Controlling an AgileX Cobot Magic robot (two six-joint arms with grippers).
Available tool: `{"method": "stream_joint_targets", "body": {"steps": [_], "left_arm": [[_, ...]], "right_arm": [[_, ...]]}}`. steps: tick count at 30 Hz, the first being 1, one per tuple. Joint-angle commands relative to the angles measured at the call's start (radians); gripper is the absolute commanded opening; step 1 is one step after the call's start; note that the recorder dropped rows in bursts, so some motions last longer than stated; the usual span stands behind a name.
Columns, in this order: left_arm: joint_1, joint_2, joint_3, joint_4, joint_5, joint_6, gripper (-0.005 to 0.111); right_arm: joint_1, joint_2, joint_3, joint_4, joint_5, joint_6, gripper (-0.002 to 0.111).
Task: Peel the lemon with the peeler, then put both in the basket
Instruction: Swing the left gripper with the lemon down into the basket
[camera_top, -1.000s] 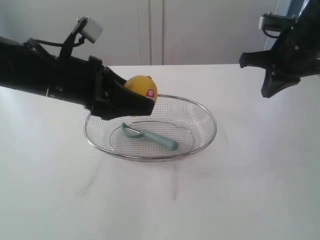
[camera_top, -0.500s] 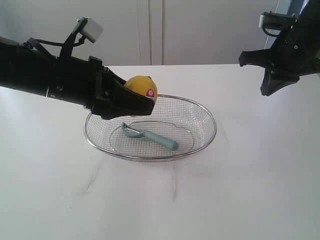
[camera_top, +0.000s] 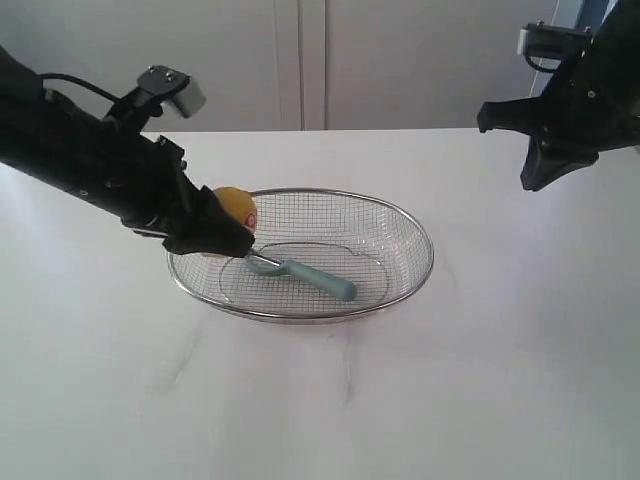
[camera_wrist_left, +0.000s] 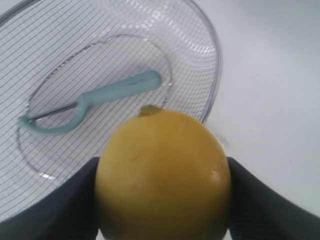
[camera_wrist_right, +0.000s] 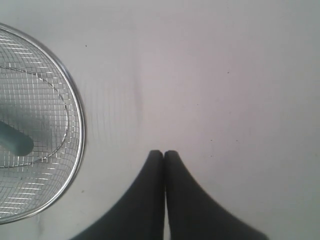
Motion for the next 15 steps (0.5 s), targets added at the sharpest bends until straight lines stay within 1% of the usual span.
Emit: {"method": "stream_joint_targets", "body": {"steps": [1,3,5,9,15], "left_arm": [[-0.007,-0.010,-0.071,0.233,0.018,-0.239,0.000],[-0.007,-0.010,-0.107,0.361,0.049,-0.324,0.000],[-0.007,-0.010,-0.147,0.448,0.092,-0.392,0.000],[-0.013,-0.010,-0.214,0.537,0.165,-0.457,0.000],[-0.091,0.005,-0.285,0.731,0.218,-0.593,0.000]], "right_arm": [[-0.005,-0.010,0.005,-0.009,-0.018,0.006,0.000],[-0.005,-0.010,0.005,-0.009,-0.021,0.006,0.000],[-0.005,-0.010,0.005,-0.009,-0.021,0.006,0.000],[-0.005,-0.010,0.005,-0.009,-0.021,0.006,0.000],[-0.005,-0.010,0.005,-0.009,-0.022,0.006,0.000]]}}
